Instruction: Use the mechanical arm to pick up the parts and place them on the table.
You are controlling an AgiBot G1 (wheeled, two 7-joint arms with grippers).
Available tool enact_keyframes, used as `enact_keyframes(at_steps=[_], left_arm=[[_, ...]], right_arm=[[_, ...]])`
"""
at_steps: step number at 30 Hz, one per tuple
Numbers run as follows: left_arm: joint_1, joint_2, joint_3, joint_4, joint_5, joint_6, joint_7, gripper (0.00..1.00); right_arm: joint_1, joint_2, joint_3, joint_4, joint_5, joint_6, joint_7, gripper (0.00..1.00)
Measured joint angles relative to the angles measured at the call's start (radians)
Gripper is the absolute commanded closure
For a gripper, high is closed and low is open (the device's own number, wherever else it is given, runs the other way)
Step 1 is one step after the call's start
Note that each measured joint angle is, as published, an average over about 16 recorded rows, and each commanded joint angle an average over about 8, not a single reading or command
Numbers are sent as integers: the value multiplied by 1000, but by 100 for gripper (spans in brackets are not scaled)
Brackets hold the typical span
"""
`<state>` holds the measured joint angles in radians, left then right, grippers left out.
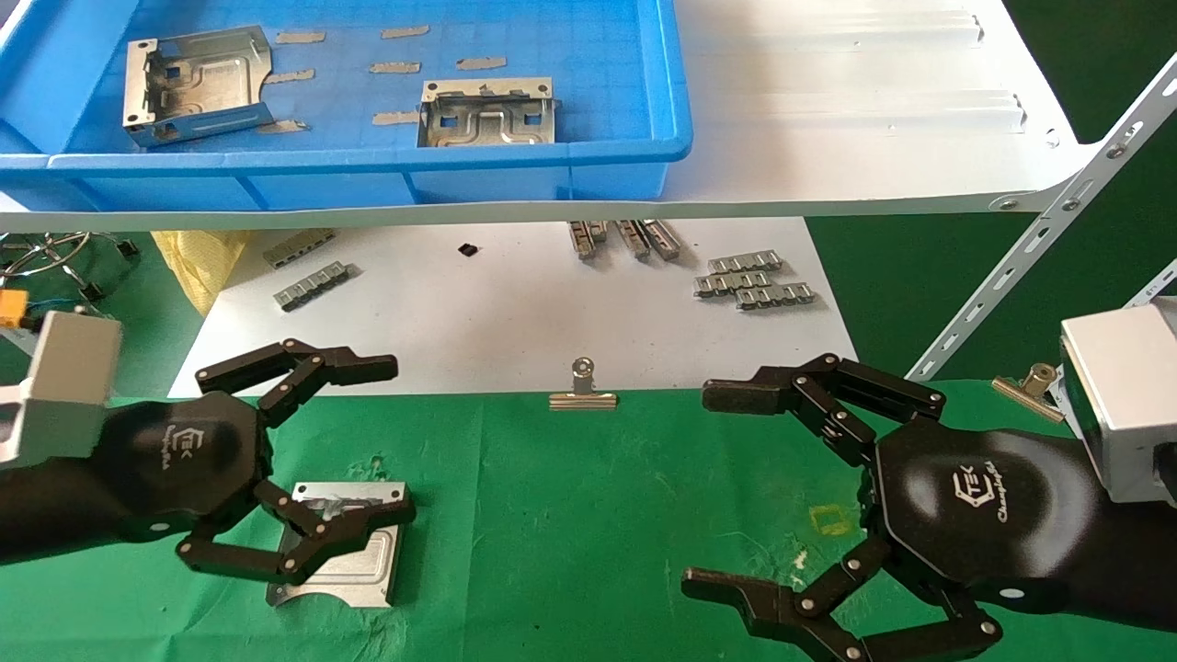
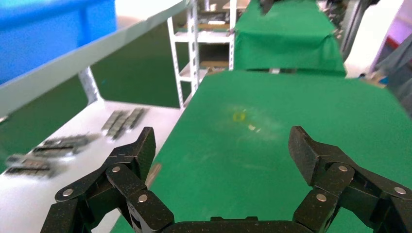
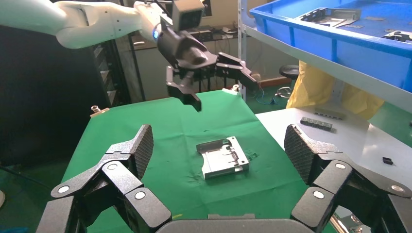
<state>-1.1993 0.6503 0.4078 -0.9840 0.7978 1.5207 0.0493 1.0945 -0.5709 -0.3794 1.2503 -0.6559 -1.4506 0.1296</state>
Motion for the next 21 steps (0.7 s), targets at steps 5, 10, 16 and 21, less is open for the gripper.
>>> enact_keyframes(at_steps=[5,10,16,21], left_arm=[[41,-13,-42,-98,-22,-8,-77,0],[80,-25,-82,-191,-43,-16,-151,0],[117,-37,-120,-281,-63,-23,-217,0],[132,-42,-136,-318,-72,-26,-243,0]], right_arm=[[0,0,0,0,0,0,0,0],[0,0,0,0,0,0,0,0],[0,0,0,0,0,0,0,0],[0,0,0,0,0,0,0,0]])
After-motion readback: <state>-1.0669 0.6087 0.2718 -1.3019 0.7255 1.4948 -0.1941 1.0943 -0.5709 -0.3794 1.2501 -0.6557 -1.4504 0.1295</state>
